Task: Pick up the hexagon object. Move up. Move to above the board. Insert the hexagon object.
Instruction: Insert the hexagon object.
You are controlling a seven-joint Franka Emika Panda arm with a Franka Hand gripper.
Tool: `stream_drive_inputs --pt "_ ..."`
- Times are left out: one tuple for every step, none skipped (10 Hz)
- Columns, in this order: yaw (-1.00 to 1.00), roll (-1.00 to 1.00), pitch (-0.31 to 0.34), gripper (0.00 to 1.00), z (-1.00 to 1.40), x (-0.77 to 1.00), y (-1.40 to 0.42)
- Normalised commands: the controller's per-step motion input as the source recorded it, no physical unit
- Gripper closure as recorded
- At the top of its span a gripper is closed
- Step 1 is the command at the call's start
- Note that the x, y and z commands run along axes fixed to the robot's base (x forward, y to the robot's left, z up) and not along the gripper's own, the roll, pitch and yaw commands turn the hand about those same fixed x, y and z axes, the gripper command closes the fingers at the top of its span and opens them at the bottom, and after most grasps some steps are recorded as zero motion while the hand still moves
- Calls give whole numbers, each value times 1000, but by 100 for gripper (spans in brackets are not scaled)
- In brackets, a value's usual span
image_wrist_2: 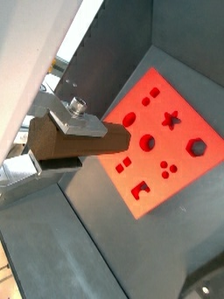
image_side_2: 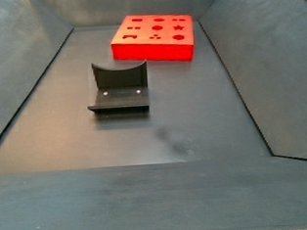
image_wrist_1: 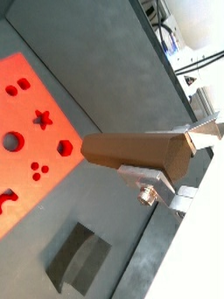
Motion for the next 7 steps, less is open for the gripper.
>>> stream_drive_inputs --pt "0 0 0 100 -17 -43 0" --pt "-97 96 0 100 -286 -60 11" --pt "49 57 96 100 -523 300 254" --pt "0 67 0 100 -757 -340 280" --pt "-9 49 0 100 -897 -431 271" --pt "0 -3 0 100 -803 66 463" --pt "0 -19 -21 100 -791 -140 286"
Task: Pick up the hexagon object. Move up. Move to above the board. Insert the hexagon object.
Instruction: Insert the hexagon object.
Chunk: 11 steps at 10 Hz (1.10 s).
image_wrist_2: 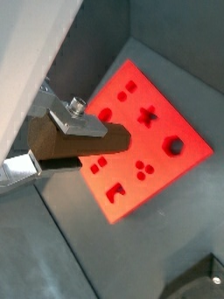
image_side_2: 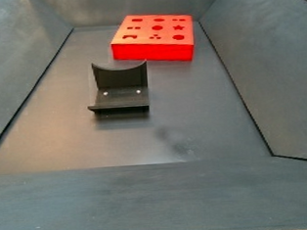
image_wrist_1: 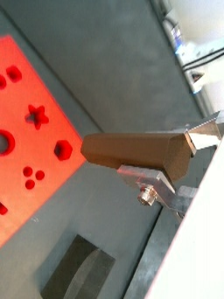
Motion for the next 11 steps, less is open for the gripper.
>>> stream_drive_inputs --pt "-37 0 -36 100 -894 -323 243" --pt "6 -53 0 100 -794 186 351" --pt "0 -39 -39 100 -823 0 117" --pt "-17 0 -84 100 -897 -166 0" --pt "0 -33 -17 100 -869 226 169" --pt "0 -50 0 100 -834 257 71" --pt "0 0 -54 100 -920 -31 0" --pt "0 0 -21 100 -931 40 0" --pt "3 -1 0 100 -883 266 80" --pt "0 64 -4 100 -929 -123 0" --pt "6 97 0 100 -886 -174 40"
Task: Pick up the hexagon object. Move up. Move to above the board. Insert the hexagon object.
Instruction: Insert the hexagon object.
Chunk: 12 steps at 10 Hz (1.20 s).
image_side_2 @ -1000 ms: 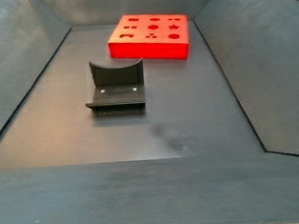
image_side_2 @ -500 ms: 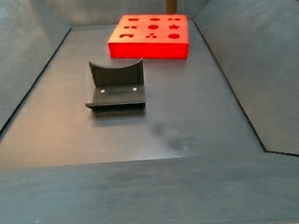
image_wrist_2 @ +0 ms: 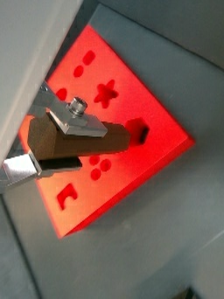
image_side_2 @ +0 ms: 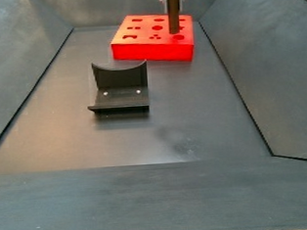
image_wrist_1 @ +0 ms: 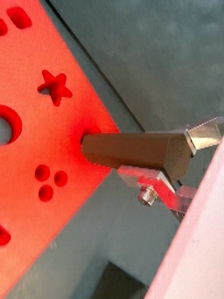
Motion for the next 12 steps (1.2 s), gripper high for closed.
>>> stream_drive_inputs --pt "189 110 0 100 -777 -29 111" --pt "0 37 0 100 -763 -563 0" --pt "0 24 -40 100 -631 -846 0" --pt "40 60 -87 100 -700 -520 17" --pt "0 4 -140 100 -817 -597 -9" --pt "0 36 -174 100 -931 -503 -120" --pt "0 41 -154 100 -991 -311 -11" --pt "-14 7 -183 100 -920 -423 -186" --pt "0 0 -243 100 -794 0 -140" --pt "20 0 -236 100 -726 400 0" --pt "0 0 -234 100 -689 457 37" --pt "0 0 -220 100 -591 626 117"
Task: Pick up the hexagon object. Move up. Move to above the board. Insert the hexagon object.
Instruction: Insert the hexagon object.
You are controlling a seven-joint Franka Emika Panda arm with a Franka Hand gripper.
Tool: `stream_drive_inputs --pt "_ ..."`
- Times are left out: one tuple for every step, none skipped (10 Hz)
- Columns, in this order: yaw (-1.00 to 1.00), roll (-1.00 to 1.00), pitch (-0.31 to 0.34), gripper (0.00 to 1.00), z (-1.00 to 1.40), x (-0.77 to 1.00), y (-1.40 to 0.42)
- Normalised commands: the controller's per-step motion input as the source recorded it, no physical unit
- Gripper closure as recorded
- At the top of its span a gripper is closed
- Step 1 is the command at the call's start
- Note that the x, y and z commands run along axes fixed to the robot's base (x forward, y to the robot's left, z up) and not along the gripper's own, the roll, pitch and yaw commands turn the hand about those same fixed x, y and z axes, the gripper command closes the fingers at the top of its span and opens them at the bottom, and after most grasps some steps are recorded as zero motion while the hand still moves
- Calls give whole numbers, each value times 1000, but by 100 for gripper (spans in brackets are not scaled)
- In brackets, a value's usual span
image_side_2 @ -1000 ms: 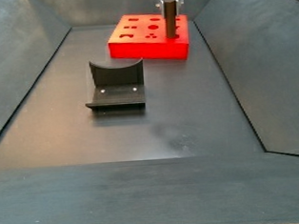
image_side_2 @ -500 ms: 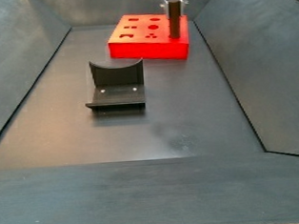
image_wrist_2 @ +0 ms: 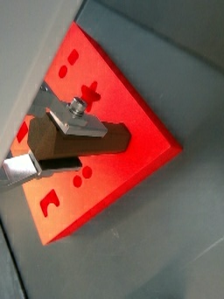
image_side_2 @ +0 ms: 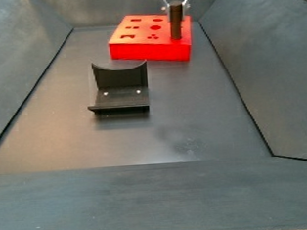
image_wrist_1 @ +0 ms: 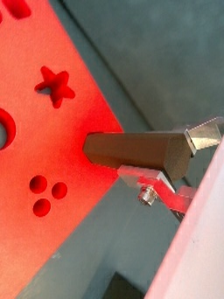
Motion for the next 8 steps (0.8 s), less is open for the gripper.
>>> stream_drive_inputs --pt "-20 14 -200 100 -511 477 6" --pt "-223 183 -303 100 -531 -34 -189" --pt "-151 196 -323 100 -517 -249 -160" --pt "0 194 -330 100 -537 -409 -54" --pt "0 244 -317 100 -509 -534 -157" --pt "34 0 0 100 -26 -17 0" --pt "-23 0 0 100 0 -74 0" --pt "0 0 0 100 0 0 0"
